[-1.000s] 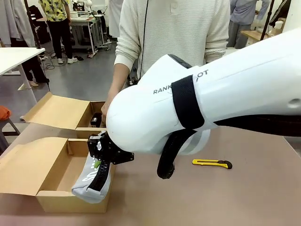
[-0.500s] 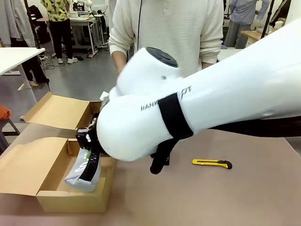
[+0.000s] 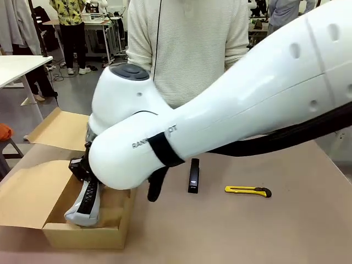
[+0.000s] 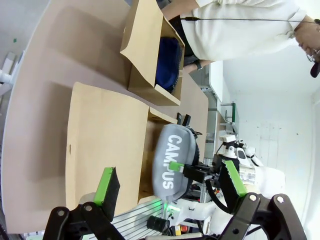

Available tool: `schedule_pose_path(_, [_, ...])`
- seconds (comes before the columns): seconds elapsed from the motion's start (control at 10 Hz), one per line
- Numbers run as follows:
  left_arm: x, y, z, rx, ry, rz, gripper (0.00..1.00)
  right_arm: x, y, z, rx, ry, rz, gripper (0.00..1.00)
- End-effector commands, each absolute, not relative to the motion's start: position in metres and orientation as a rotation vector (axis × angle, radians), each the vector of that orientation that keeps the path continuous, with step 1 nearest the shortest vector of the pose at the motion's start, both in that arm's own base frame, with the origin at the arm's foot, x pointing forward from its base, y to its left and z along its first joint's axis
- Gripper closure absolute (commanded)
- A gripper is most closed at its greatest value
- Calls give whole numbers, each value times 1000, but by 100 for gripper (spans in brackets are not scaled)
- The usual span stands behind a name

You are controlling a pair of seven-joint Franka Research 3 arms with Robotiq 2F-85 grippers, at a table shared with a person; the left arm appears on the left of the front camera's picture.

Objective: Place items inside the box.
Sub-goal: Pick up a Pencil pouch or Stapler and place it inside the Mailer Box closest to the robot.

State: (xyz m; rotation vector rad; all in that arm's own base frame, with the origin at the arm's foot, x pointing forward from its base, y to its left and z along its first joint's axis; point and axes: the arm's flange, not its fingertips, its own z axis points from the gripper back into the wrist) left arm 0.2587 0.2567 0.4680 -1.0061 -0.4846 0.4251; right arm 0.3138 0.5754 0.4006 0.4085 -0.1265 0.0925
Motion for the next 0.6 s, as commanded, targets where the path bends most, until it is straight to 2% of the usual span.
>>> schedule_pose_path(0.0, [258,256,469,-1012,-496,407,0,319,605,397,359,-105,59,95])
schedule_pose_path(0.5, [258,256,469,-1012,-496,407,0,338,610,360,303,-29,8,95])
